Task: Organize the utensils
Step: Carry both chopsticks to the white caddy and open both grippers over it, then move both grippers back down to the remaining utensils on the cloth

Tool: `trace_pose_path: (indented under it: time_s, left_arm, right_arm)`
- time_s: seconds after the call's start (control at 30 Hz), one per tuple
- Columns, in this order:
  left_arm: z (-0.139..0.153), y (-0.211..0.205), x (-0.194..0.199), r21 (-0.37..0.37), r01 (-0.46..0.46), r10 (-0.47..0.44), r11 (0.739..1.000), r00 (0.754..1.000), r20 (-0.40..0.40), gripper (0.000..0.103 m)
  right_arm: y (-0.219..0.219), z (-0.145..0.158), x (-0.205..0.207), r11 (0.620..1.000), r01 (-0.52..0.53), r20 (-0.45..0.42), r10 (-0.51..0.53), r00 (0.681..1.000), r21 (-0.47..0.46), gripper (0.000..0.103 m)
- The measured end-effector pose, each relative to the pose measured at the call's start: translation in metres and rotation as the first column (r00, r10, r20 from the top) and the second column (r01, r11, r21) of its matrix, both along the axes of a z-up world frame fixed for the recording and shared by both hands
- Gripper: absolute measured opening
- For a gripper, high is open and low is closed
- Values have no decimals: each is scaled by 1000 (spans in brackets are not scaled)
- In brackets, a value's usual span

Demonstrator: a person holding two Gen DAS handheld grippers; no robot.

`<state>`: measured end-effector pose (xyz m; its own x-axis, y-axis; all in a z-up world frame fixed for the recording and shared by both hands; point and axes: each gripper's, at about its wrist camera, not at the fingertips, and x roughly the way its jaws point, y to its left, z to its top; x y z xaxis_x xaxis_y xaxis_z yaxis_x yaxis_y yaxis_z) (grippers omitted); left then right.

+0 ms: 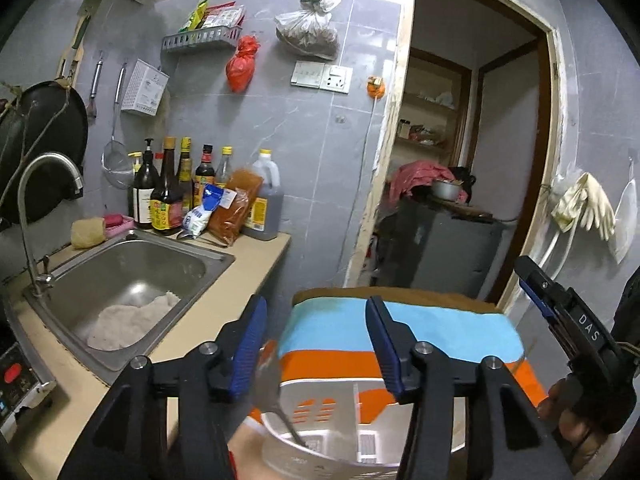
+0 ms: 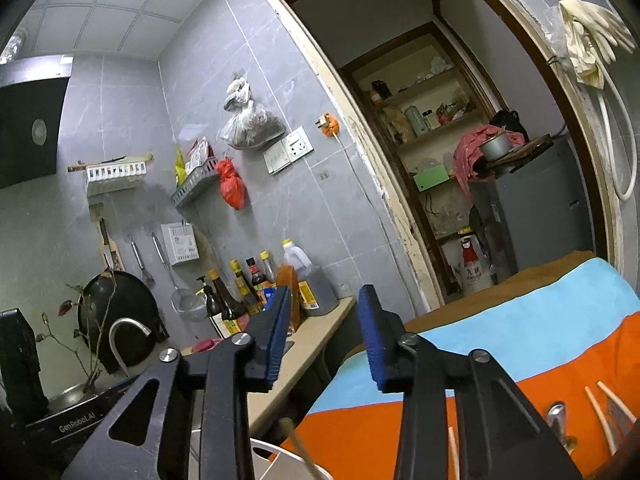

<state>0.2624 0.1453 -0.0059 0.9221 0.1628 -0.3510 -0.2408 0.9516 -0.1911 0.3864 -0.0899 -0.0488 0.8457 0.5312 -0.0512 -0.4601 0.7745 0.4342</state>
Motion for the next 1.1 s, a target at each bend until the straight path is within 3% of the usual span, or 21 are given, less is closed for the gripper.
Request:
trace_pose_path:
  time_s: [0.1,0.17,0.23,0.33,0.5,0.57,0.73,1.1]
  left_arm:
    - [7,-10,0,-18,24,-23,1000,999,30,62]
    - [12,-20,0,-25,44,-43,999,998,52,68]
    - [16,-32,2,-25,67,-65,997,995,73,73]
    - [23,-55,7,-25,113,-110,993,988,104,82]
    - [29,-94,16,-23,172,-167,985,975,148,97]
    - [31,-110,20,-19,192,-187,981,969,160,102]
    - [29,-148,31,6,231,-229,973,961,155,102]
    - [4,-214,56,30,307,-309,951,949,65,102]
  right_arm:
    - [-9,9,-3,1000,6,8,-6,1000,-19,36]
    - [-21,17,-7,999,23,18,-22,1000,-27,48]
    - [-35,26,-12,998,48,33,-46,998,-37,52]
    - [-58,39,-17,994,92,46,-89,995,-62,68]
    - [-101,59,-29,980,179,78,-172,982,-87,82]
    - [-115,68,-33,974,204,91,-196,976,-102,93]
    - [-152,79,-39,955,258,97,-246,964,-146,102]
    - [-230,51,-30,921,322,-5,-331,943,-219,102]
